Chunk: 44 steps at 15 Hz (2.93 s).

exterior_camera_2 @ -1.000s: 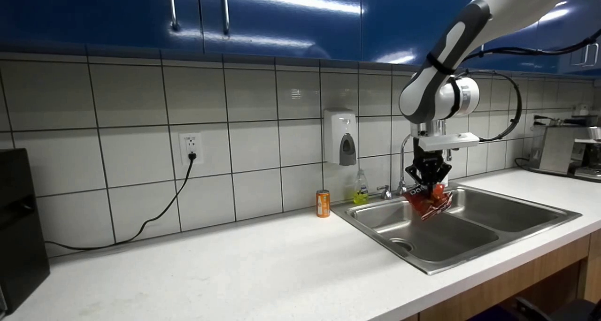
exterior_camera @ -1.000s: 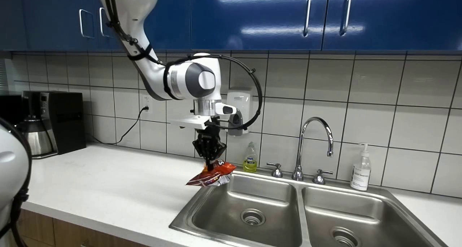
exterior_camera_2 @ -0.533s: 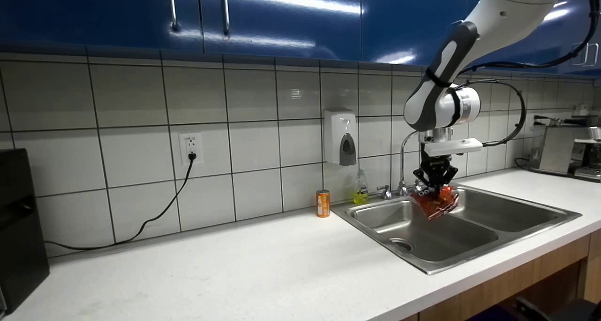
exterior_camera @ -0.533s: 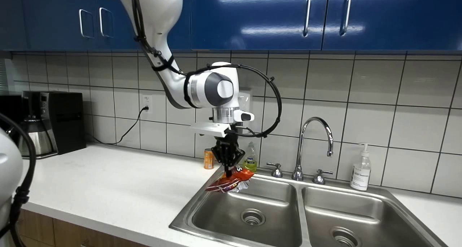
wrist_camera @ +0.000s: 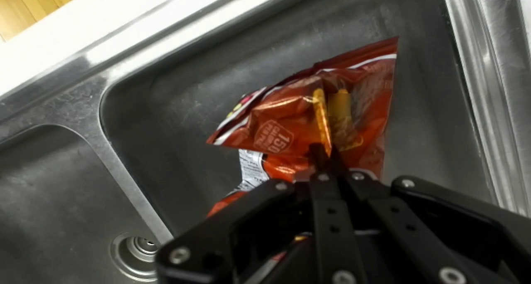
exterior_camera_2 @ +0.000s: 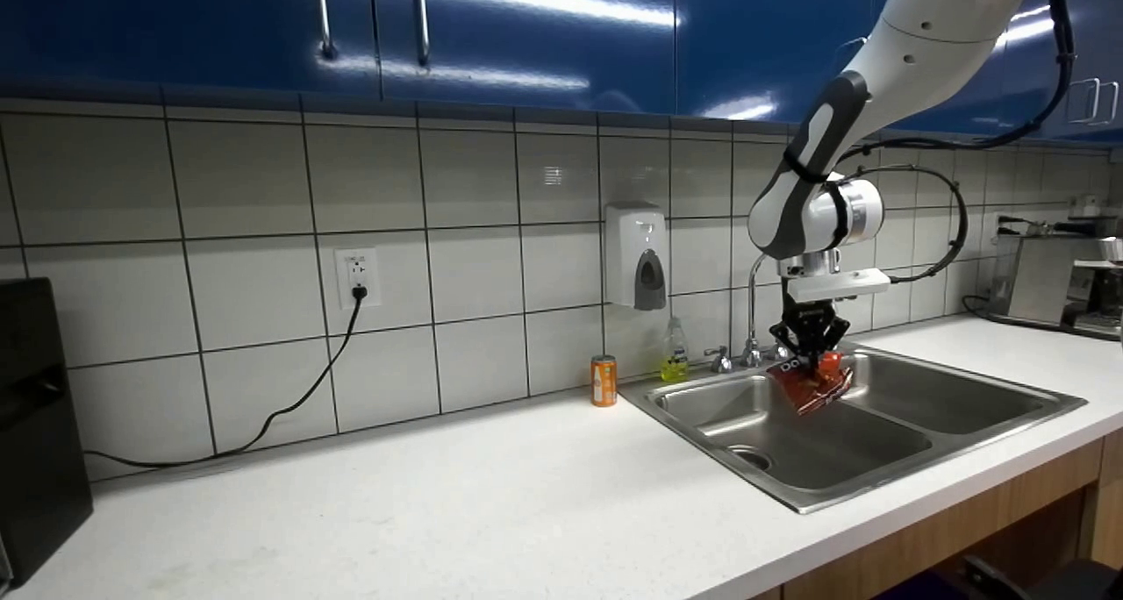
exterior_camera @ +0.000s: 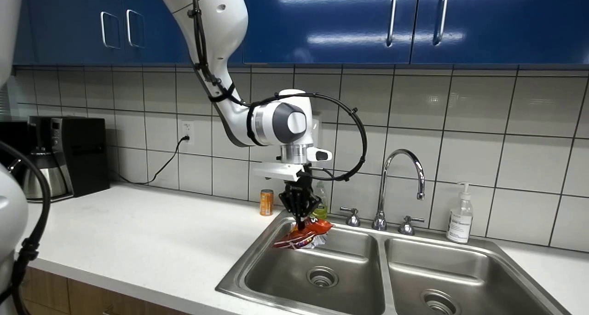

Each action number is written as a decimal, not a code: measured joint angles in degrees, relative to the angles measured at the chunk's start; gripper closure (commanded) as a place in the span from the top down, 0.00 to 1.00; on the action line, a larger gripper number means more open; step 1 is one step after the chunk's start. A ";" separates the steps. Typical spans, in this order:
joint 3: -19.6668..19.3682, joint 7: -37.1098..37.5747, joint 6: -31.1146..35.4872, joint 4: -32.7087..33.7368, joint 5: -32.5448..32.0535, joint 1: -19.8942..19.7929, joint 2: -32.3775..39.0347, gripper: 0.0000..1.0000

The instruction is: Put the Doritos packet in the sink on the left.

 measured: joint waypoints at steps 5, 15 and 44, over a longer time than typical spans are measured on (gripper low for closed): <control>0.00 0.04 0.00 -0.05 0.00 0.05 0.01 0.00; -0.17 3.96 7.58 -2.36 0.00 0.58 4.85 0.00; -0.66 6.15 10.69 20.27 1.86 1.89 33.63 0.00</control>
